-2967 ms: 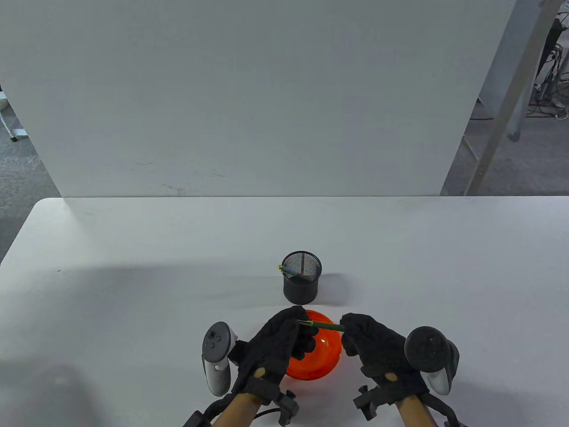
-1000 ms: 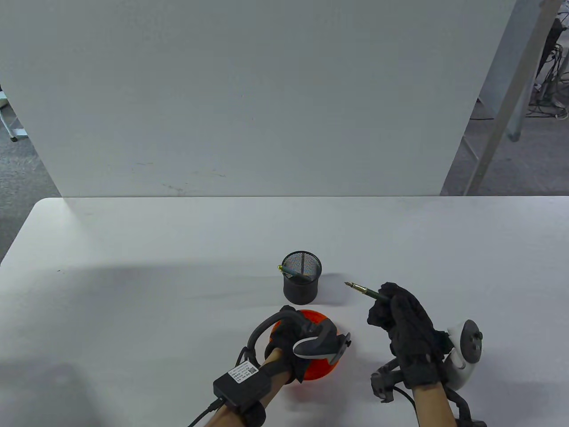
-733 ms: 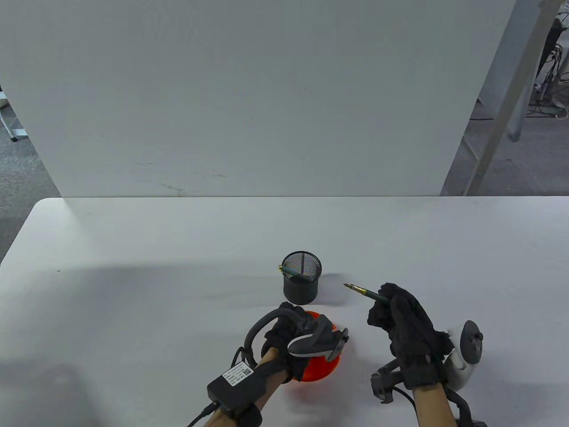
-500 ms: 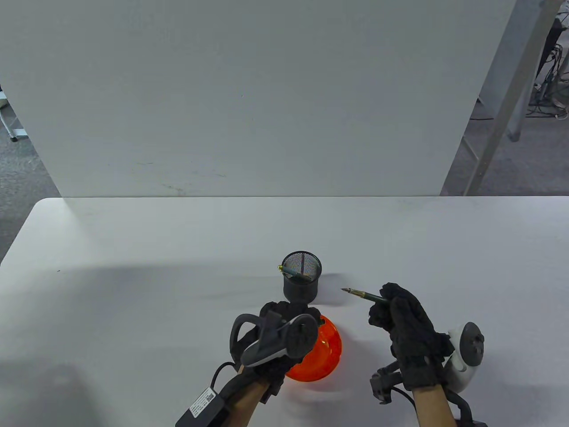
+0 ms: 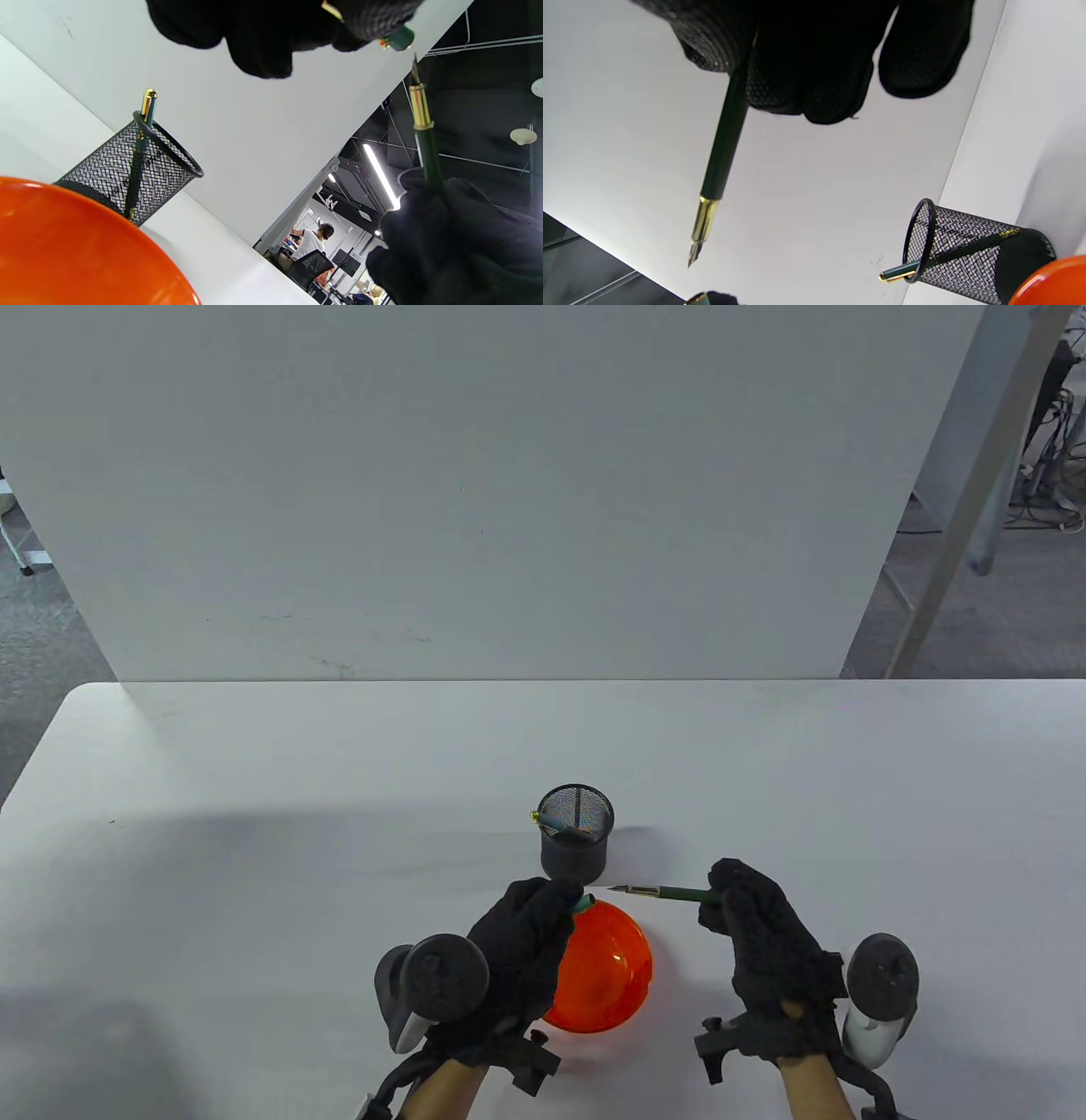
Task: Assemble fountain pens from components
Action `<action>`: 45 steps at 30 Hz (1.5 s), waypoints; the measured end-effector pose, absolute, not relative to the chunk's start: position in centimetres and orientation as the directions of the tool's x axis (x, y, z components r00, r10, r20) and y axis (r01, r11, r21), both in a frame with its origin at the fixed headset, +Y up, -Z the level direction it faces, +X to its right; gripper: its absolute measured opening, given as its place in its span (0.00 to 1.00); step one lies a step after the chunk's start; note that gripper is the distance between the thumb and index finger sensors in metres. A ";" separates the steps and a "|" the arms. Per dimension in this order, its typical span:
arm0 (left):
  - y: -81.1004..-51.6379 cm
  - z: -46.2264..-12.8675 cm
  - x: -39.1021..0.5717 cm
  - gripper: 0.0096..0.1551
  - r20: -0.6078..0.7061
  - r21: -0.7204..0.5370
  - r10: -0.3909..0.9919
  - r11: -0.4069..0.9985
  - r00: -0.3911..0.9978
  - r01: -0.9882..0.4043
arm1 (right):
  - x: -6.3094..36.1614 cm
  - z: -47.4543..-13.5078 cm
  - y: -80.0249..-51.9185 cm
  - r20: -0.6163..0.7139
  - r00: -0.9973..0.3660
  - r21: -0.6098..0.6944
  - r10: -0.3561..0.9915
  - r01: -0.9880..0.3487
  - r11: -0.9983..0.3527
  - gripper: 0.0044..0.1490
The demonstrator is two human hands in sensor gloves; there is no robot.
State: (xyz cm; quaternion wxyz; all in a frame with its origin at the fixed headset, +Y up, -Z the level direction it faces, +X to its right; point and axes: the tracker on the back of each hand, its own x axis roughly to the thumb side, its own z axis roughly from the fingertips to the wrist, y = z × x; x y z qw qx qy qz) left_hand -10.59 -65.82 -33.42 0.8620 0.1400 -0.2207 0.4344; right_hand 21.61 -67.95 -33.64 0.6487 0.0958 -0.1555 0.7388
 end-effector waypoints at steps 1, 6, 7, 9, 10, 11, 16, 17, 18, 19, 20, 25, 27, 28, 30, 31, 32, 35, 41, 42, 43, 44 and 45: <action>-65.9 -33.5 -10.7 0.27 0.496 0.038 0.704 0.568 0.508 -0.822 | 21.6 -33.6 -67.9 0.345 -0.141 -0.106 0.928 -0.988 -0.111 0.25; -66.1 -33.6 -10.7 0.27 0.499 0.043 0.693 0.580 0.521 -0.813 | 21.4 -33.6 -67.9 0.353 -0.138 -0.085 0.925 -0.990 -0.115 0.25; -66.1 -33.6 -10.6 0.27 0.499 0.041 0.692 0.583 0.522 -0.812 | 21.4 -33.6 -67.8 0.355 -0.142 -0.088 0.924 -0.989 -0.119 0.25; -66.2 -33.6 -10.5 0.27 0.501 0.031 0.692 0.586 0.520 -0.810 | 21.3 -33.6 -67.8 0.357 -0.146 -0.087 0.922 -0.989 -0.123 0.25; -66.2 -33.6 -10.5 0.27 0.501 0.032 0.691 0.587 0.521 -0.809 | 21.3 -33.6 -67.8 0.357 -0.146 -0.084 0.923 -0.989 -0.124 0.25; -66.2 -33.6 -10.5 0.27 0.503 0.027 0.688 0.593 0.524 -0.805 | 21.3 -33.6 -67.8 0.356 -0.145 -0.082 0.923 -0.989 -0.124 0.25; -66.2 -33.6 -10.4 0.27 0.511 0.024 0.687 0.589 0.517 -0.808 | 21.1 -33.6 -67.8 0.352 -0.170 -0.081 0.920 -0.985 -0.151 0.25; -66.2 -33.6 -10.4 0.27 0.512 0.019 0.690 0.587 0.512 -0.809 | 21.1 -33.6 -67.8 0.350 -0.179 -0.082 0.919 -0.984 -0.160 0.25; -66.2 -33.6 -10.4 0.27 0.512 0.018 0.688 0.590 0.514 -0.807 | 21.1 -33.6 -67.8 0.351 -0.178 -0.082 0.919 -0.984 -0.159 0.25; -66.2 -33.6 -10.4 0.27 0.511 0.025 0.682 0.597 0.523 -0.802 | 21.1 -33.6 -67.8 0.350 -0.176 -0.083 0.920 -0.984 -0.157 0.25; -66.3 -33.6 -10.4 0.27 0.511 0.023 0.678 0.603 0.528 -0.797 | 21.0 -33.6 -67.8 0.349 -0.181 -0.082 0.920 -0.983 -0.162 0.24; -66.1 -33.4 -10.1 0.26 0.535 0.082 0.578 0.690 0.616 -0.719 | 20.8 -33.3 -67.5 0.368 -0.335 -0.131 0.867 -0.942 -0.309 0.24; -66.0 -33.4 -10.0 0.26 0.538 0.109 0.539 0.719 0.649 -0.687 | 20.7 -33.3 -67.3 0.377 -0.374 -0.146 0.847 -0.928 -0.344 0.24; -66.2 -33.3 -10.0 0.26 0.539 0.113 0.532 0.723 0.654 -0.682 | 20.5 -33.3 -67.2 0.384 -0.388 -0.146 0.838 -0.922 -0.359 0.24; -66.4 -33.4 -9.8 0.26 0.545 0.085 0.536 0.729 0.645 -0.679 | 20.1 -33.4 -67.2 0.392 -0.400 -0.118 0.828 -0.915 -0.386 0.24; -66.4 -33.5 -9.5 0.26 0.548 0.048 0.543 0.739 0.636 -0.672 | 19.7 -33.3 -67.2 0.402 -0.417 -0.104 0.815 -0.905 -0.412 0.25; -66.7 -33.5 -9.0 0.26 0.557 0.000 0.544 0.755 0.628 -0.655 | 19.2 -33.2 -67.2 0.409 -0.435 -0.096 0.802 -0.895 -0.436 0.25; -67.2 -33.6 -8.7 0.27 0.541 -0.040 0.572 0.750 0.617 -0.660 | 19.2 -33.2 -67.4 0.394 -0.441 -0.103 0.806 -0.893 -0.438 0.25; -66.2 -32.5 -8.0 0.25 0.553 0.051 0.579 0.695 0.600 -0.717 | 19.2 -33.2 -67.6 0.353 -0.361 -0.100 0.863 -0.932 -0.349 0.24; -65.9 -32.6 -7.9 0.25 0.579 0.049 0.539 0.726 0.612 -0.686 | 19.4 -33.5 -67.9 0.346 -0.368 -0.085 0.863 -0.929 -0.361 0.24; -66.0 -32.6 -7.9 0.25 0.579 0.028 0.546 0.729 0.605 -0.684 | 19.6 -33.7 -68.2 0.325 -0.335 -0.059 0.884 -0.941 -0.334 0.24; -66.0 -32.9 -7.9 0.25 0.577 -0.004 0.571 0.717 0.584 -0.697 | 19.7 -34.0 -68.7 0.303 -0.269 -0.030 0.914 -0.961 -0.273 0.24; -66.1 -33.2 -8.0 0.25 0.553 -0.058 0.619 0.696 0.557 -0.715 | 19.7 -34.1 -68.9 0.279 -0.210 -0.011 0.937 -0.976 -0.216 0.24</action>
